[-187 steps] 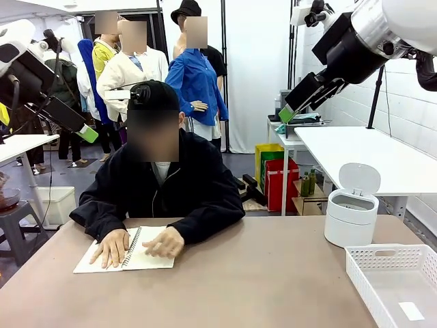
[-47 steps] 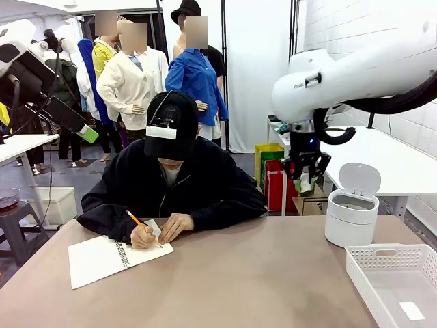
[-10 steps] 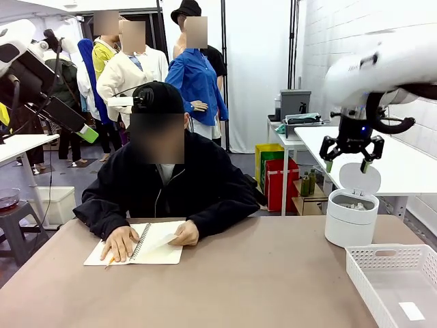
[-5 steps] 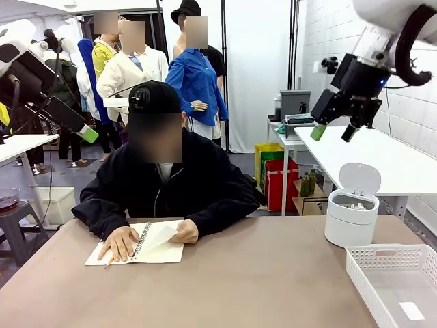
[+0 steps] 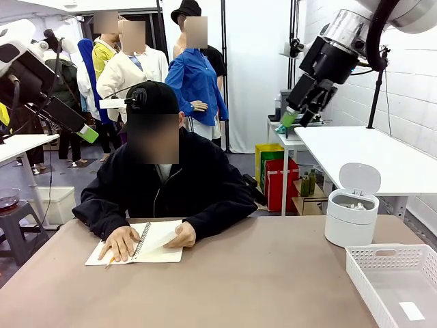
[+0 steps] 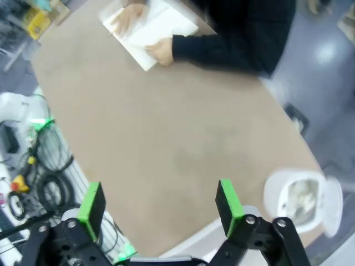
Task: Sort the paper based on its condition.
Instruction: If a person hands you a paper, place it in the Organizing basket , and if it's crumpled, put it in the Trash can.
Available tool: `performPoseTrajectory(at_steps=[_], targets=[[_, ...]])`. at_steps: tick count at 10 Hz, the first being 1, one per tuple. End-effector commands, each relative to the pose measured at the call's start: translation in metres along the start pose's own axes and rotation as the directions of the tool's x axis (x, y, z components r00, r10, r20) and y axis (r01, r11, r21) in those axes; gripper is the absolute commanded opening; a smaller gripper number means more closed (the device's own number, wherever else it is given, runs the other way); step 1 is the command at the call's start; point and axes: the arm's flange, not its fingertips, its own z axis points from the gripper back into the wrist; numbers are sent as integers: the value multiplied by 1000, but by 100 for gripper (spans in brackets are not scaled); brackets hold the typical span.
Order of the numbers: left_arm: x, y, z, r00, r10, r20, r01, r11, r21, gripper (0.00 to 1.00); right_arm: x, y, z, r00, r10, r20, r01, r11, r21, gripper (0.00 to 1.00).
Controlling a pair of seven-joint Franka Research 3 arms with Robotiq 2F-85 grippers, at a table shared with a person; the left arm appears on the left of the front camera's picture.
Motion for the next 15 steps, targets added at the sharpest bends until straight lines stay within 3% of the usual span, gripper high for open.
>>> performPoseTrajectory(at_steps=[1, 5, 7, 15], targets=[[0, 1, 1, 1000, 3, 3, -3, 1000, -1, 100, 5, -3, -14, 990, 78, 120, -87, 994, 71, 100], [0, 1, 1, 1000, 3, 3, -3, 1000, -1, 100, 4, 1, -25, 970, 93, 225, -88, 996, -32, 100], [0, 1, 1, 1000, 3, 3, -3, 1000, -1, 100, 16, -3, -17, 980, 68, 188, -68, 998, -6, 100], [0, 1, 1, 1000, 3, 3, -3, 1000, -1, 100, 16, -3, -19, 980, 51, 195, -47, 999, -24, 100]])
